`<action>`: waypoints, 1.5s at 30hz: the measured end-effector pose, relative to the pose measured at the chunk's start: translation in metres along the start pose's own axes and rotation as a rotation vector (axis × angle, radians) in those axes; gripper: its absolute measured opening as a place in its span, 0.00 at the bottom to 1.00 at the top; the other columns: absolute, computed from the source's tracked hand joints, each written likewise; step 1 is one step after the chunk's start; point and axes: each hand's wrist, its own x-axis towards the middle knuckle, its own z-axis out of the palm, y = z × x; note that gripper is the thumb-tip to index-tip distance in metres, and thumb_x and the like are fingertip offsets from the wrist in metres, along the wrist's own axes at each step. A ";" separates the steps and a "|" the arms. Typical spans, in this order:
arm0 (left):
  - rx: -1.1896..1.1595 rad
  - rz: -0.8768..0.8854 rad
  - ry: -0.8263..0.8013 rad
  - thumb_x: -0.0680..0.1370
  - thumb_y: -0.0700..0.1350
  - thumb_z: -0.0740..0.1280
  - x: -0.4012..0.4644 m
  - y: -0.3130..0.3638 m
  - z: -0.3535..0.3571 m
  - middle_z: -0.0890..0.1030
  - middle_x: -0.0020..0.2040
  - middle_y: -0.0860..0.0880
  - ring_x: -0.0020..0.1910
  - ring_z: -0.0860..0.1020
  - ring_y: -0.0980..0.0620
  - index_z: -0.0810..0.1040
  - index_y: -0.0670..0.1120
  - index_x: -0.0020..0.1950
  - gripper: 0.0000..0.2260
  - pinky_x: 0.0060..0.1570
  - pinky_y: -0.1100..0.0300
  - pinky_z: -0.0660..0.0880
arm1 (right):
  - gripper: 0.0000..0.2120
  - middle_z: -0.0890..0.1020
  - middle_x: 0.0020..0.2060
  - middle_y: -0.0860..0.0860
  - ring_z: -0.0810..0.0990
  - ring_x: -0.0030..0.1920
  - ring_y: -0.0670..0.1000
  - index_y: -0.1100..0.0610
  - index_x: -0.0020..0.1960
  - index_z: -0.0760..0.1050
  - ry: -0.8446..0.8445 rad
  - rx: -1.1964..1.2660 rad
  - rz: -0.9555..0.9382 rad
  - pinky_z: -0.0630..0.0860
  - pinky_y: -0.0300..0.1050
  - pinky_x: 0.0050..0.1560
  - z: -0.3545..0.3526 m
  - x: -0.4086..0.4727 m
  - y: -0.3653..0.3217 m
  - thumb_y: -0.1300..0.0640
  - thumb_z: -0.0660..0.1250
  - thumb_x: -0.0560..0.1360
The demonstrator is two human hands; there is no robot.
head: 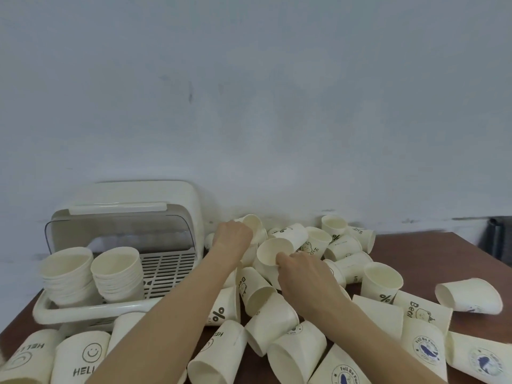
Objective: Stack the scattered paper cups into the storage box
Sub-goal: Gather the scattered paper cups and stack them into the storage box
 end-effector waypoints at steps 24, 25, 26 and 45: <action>-0.326 -0.246 0.355 0.83 0.46 0.54 -0.210 -0.070 -0.068 0.79 0.49 0.50 0.47 0.79 0.45 0.71 0.48 0.57 0.08 0.36 0.55 0.66 | 0.06 0.75 0.38 0.52 0.71 0.39 0.54 0.56 0.42 0.68 0.061 0.065 -0.055 0.58 0.44 0.30 -0.082 -0.044 -0.097 0.60 0.55 0.78; -0.348 -0.262 0.363 0.83 0.46 0.53 -0.218 -0.073 -0.065 0.79 0.49 0.50 0.47 0.79 0.45 0.71 0.48 0.56 0.08 0.36 0.55 0.66 | 0.07 0.77 0.39 0.52 0.72 0.41 0.54 0.57 0.44 0.70 0.069 0.067 -0.066 0.60 0.44 0.33 -0.082 -0.045 -0.102 0.61 0.55 0.78; -0.366 -0.278 0.369 0.83 0.47 0.52 -0.226 -0.075 -0.063 0.79 0.49 0.51 0.46 0.79 0.46 0.71 0.48 0.56 0.09 0.36 0.55 0.67 | 0.08 0.78 0.41 0.53 0.73 0.42 0.54 0.57 0.45 0.72 0.071 0.077 -0.071 0.63 0.45 0.35 -0.083 -0.045 -0.107 0.61 0.55 0.78; -0.473 -0.555 0.304 0.83 0.50 0.50 -0.296 -0.153 -0.030 0.78 0.47 0.52 0.43 0.76 0.48 0.71 0.49 0.50 0.12 0.38 0.56 0.67 | 0.12 0.75 0.39 0.53 0.74 0.39 0.56 0.57 0.44 0.76 0.277 0.253 -0.084 0.69 0.47 0.36 -0.059 0.059 -0.213 0.57 0.56 0.79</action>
